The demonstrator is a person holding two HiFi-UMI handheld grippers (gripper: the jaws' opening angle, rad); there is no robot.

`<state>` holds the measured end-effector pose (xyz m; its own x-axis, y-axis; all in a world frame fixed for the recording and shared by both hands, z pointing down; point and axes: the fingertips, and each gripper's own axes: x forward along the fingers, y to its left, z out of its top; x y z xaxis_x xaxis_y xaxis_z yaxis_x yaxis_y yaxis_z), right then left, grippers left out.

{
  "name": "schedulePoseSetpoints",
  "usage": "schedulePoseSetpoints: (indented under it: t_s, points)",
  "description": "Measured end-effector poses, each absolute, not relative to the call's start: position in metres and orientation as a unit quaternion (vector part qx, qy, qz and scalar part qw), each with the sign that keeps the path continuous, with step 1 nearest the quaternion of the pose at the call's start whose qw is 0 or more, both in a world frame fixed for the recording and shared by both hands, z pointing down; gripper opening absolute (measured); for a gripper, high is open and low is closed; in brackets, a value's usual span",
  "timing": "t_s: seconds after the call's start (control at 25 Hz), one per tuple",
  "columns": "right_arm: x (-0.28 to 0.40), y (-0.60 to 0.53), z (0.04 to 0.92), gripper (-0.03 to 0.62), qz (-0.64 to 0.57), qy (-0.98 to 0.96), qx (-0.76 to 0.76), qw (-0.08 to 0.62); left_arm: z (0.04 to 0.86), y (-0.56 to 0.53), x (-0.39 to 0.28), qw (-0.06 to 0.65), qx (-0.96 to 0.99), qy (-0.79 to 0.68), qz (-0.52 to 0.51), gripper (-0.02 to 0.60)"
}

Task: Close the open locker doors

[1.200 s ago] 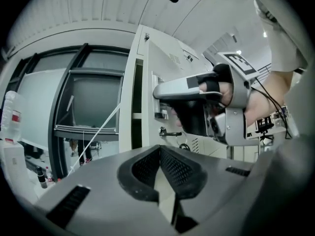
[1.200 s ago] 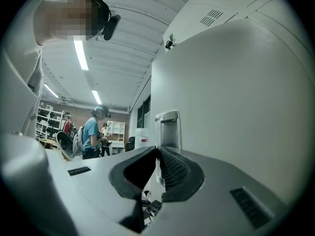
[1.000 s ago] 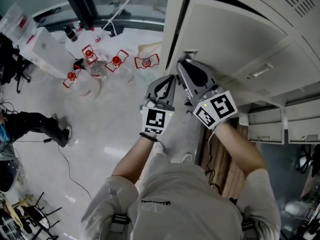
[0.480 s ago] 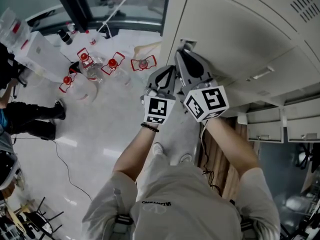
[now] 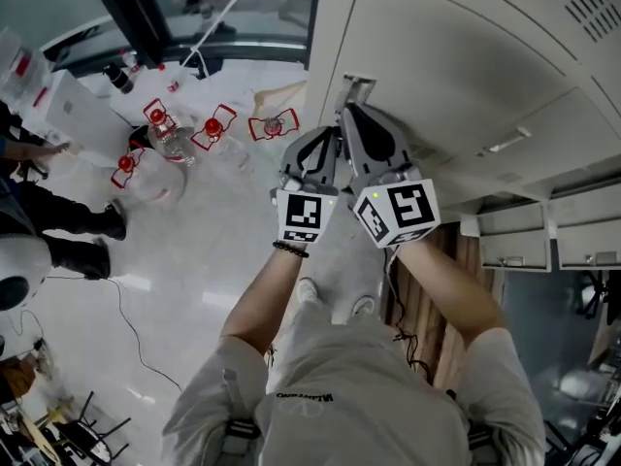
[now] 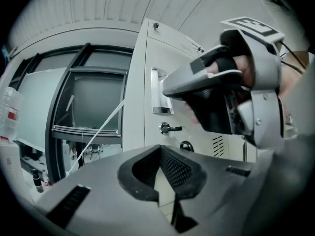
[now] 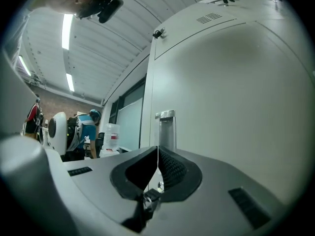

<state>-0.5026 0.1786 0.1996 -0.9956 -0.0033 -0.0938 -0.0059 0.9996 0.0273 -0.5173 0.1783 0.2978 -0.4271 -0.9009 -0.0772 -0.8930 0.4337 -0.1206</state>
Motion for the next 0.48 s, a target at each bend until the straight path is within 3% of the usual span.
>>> schedulePoseSetpoints:
  t_s: [0.32, 0.48]
  points:
    - [-0.397, 0.168, 0.225, 0.009, 0.026, 0.999, -0.005, 0.041, 0.300, 0.201, -0.515, 0.092, -0.525, 0.846, -0.007, 0.005]
    - [-0.316, 0.099, 0.249, 0.009, 0.008, 0.995, -0.098, 0.023, 0.359, 0.202, -0.466, 0.021, -0.550, 0.834, -0.053, 0.005]
